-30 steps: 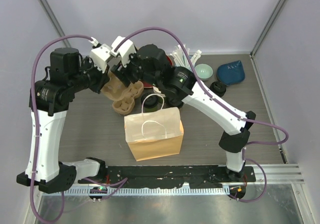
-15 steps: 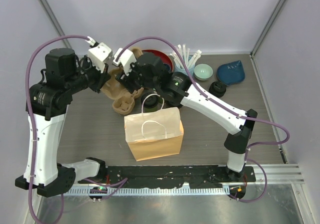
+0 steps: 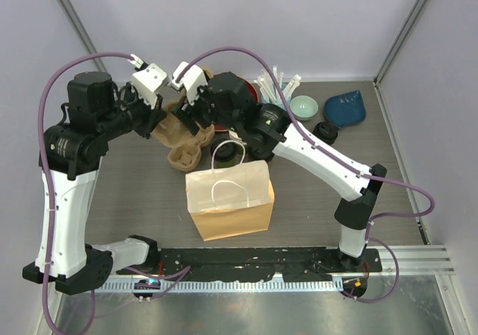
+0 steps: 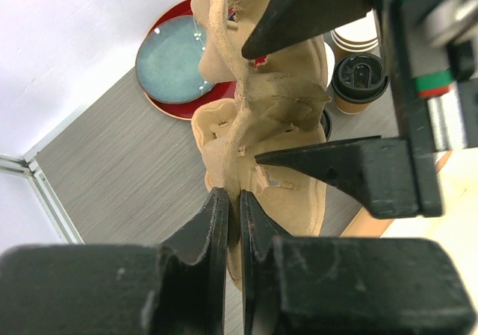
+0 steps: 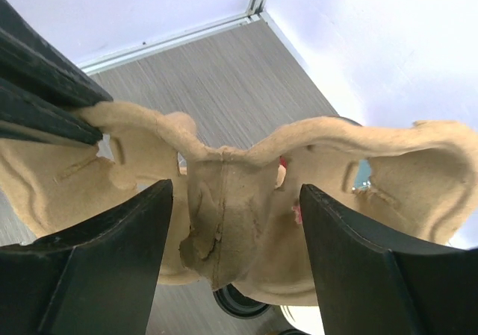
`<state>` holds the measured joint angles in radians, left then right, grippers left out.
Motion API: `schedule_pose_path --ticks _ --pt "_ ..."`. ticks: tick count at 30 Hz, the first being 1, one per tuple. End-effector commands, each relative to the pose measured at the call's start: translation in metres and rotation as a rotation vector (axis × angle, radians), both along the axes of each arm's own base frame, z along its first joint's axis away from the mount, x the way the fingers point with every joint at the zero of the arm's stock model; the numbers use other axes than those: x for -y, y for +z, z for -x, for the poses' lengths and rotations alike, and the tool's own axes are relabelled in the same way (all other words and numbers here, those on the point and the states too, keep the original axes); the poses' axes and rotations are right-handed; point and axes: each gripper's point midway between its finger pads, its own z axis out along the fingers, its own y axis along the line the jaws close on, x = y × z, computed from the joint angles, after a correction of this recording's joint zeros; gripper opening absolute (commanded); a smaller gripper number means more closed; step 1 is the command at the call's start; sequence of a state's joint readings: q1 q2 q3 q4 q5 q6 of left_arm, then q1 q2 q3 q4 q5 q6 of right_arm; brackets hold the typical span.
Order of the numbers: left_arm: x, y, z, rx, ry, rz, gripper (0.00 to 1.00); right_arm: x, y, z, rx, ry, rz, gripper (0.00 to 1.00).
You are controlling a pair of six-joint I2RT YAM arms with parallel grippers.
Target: Pack the takeout coffee
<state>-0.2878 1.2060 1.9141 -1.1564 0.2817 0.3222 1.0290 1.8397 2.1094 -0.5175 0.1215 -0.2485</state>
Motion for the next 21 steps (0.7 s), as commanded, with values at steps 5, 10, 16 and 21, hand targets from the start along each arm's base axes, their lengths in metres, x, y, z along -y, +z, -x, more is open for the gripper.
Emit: schedule_pose_path --ticks 5,10,16,21 --pt "0.004 0.016 0.0 0.063 -0.021 0.027 0.0 -0.001 0.047 0.003 0.042 0.005 -0.125 0.63" --pt "0.004 0.019 0.001 0.075 -0.021 0.03 0.0 -0.001 0.034 0.002 0.024 -0.003 -0.09 0.61" --pt "0.004 0.018 0.001 0.071 -0.023 0.029 0.0 0.0 0.028 -0.001 0.015 -0.018 -0.075 0.35" --pt "0.003 0.016 -0.001 0.068 -0.012 0.026 0.0 0.008 0.034 -0.001 0.01 -0.045 -0.092 0.09"
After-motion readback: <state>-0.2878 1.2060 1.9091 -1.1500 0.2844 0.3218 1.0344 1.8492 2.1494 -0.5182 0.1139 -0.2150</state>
